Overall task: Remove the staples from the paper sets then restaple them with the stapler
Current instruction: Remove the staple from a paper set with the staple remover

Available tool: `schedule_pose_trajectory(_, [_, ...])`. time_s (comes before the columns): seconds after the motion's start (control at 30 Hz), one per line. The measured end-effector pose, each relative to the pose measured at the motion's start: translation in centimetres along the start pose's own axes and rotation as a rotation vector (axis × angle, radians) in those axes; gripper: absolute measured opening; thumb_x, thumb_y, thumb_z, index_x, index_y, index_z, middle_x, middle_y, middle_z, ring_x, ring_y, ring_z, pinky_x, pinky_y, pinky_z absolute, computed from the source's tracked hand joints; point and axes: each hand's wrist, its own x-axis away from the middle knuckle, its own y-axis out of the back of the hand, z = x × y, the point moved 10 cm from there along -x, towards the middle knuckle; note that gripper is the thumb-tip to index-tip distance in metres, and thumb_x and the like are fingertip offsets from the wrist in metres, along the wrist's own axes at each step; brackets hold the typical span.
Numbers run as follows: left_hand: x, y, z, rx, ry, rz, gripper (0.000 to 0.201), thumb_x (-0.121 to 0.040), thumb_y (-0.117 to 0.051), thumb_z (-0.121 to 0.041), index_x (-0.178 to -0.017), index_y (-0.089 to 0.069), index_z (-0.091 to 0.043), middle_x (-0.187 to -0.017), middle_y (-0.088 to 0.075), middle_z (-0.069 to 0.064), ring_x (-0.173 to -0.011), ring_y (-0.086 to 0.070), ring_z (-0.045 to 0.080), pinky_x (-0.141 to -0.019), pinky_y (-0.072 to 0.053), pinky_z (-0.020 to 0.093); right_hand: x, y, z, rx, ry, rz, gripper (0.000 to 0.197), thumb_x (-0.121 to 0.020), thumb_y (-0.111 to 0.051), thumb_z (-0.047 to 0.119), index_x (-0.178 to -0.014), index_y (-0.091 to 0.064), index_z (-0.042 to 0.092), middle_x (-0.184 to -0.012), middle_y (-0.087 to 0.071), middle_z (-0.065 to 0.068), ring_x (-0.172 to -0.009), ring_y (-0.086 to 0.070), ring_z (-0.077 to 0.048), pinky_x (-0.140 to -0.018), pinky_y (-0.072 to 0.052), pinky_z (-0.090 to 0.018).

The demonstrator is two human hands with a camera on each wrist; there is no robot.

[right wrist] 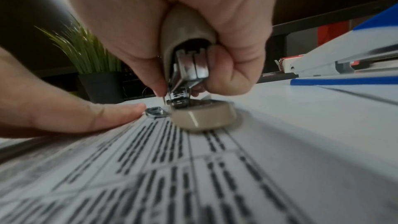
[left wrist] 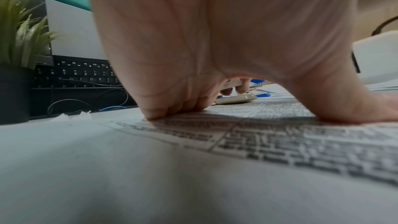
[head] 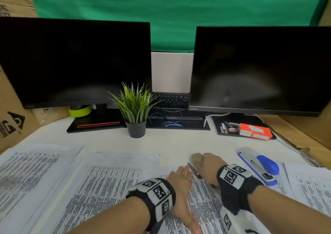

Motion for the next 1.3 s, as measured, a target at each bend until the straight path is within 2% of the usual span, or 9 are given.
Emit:
schedule_pose_trajectory(0.07, [0.1,0.2,0.0,0.024,0.005,-0.001,0.117,-0.082,-0.076,-0.035,-0.151,0.012,0.0,-0.16,0.018,0.012,-0.148,0.014,0.023,-0.119,0.005,0.037,-0.7,-0.1,-0.1,0.015,-0.03,0.013,0.024,-0.099,-0.037,0.023,-0.119,-0.048,0.013,-0.115,-0.057,-0.012,-0.103,-0.058,-0.026,-0.081,-0.045,-0.029])
schedule_pose_trajectory(0.2, [0.8,0.1,-0.2,0.011,-0.02,0.022,0.13,-0.076,-0.076,-0.051,-0.15,0.019,-0.003,-0.159,0.024,0.008,-0.147,0.017,0.022,-0.119,0.008,0.037,-1.2,0.0,-0.4,-0.008,-0.102,0.013,0.027,-0.098,-0.039,0.022,-0.121,-0.05,0.011,-0.118,-0.058,-0.013,-0.105,-0.06,-0.027,-0.08,-0.044,-0.028])
schedule_pose_trajectory(0.4, [0.8,0.5,-0.1,0.019,-0.008,-0.02,0.119,-0.081,-0.075,-0.042,-0.152,0.013,-0.003,-0.16,0.019,0.008,-0.148,0.014,0.022,-0.119,0.006,0.037,-1.9,1.3,-0.5,-0.065,-0.146,-0.035,0.037,-0.098,-0.04,0.029,-0.128,-0.046,0.008,-0.123,-0.056,-0.015,-0.108,-0.058,-0.027,-0.083,-0.045,-0.03])
schedule_pose_trajectory(0.53, [0.2,-0.6,0.7,0.017,-0.009,0.024,0.136,-0.068,-0.076,-0.063,-0.152,0.017,-0.01,-0.16,0.024,0.002,-0.147,0.02,0.021,-0.119,0.009,0.047,-1.3,1.6,-2.9,-0.189,-0.192,-0.084,0.036,-0.097,-0.039,0.041,-0.102,-0.057,0.011,-0.097,-0.061,-0.006,-0.089,-0.06,-0.021,-0.075,-0.043,-0.029])
schedule_pose_trajectory(0.63, [-0.2,-1.3,1.5,0.009,0.025,0.047,0.138,-0.064,-0.073,-0.071,-0.151,0.02,-0.018,-0.158,0.028,-0.002,-0.145,0.024,0.024,-0.117,0.01,0.055,-0.3,0.5,-4.3,-0.125,-0.169,-0.044,0.04,-0.095,-0.037,0.047,-0.1,-0.059,0.014,-0.096,-0.065,-0.002,-0.087,-0.062,-0.018,-0.07,-0.043,-0.027])
schedule_pose_trajectory(0.73, [-0.3,-1.4,1.6,0.004,0.024,0.063,0.137,-0.066,-0.072,-0.071,-0.151,0.022,-0.019,-0.157,0.03,-0.002,-0.145,0.026,0.025,-0.117,0.012,0.054,0.1,-1.1,-4.7,-0.031,-0.138,0.009,0.035,-0.096,-0.034,0.044,-0.107,-0.055,0.017,-0.108,-0.062,-0.004,-0.095,-0.059,-0.02,-0.081,-0.044,-0.028])
schedule_pose_trajectory(0.93, [-0.2,-1.3,1.5,-0.022,0.02,0.073,0.136,-0.068,-0.071,-0.07,-0.15,0.023,-0.017,-0.158,0.03,0.0,-0.145,0.024,0.028,-0.117,0.009,0.054,-1.2,-1.7,-5.4,-0.076,-0.162,0.002,0.035,-0.089,-0.038,0.048,-0.099,-0.056,0.02,-0.094,-0.061,0.001,-0.084,-0.059,-0.016,-0.071,-0.044,-0.027])
schedule_pose_trajectory(1.17, [-0.2,-0.6,1.2,-0.053,0.046,0.069,0.135,-0.067,-0.074,-0.067,-0.152,0.017,-0.013,-0.16,0.024,0.003,-0.147,0.018,0.032,-0.118,0.002,0.057,0.9,-0.1,-2.5,0.014,0.044,-0.059,0.022,-0.098,-0.036,0.03,-0.117,-0.045,0.025,-0.1,-0.049,0.001,-0.092,-0.053,-0.017,-0.081,-0.045,-0.026])
schedule_pose_trajectory(1.3, [0.0,-0.7,1.1,-0.037,0.041,0.085,0.137,-0.067,-0.074,-0.067,-0.151,0.02,-0.014,-0.159,0.026,0.002,-0.146,0.02,0.031,-0.118,0.004,0.056,0.5,-0.6,-3.6,-0.07,-0.058,-0.037,0.02,-0.097,-0.041,0.034,-0.106,-0.049,0.02,-0.105,-0.057,-0.002,-0.093,-0.054,-0.017,-0.083,-0.043,-0.027])
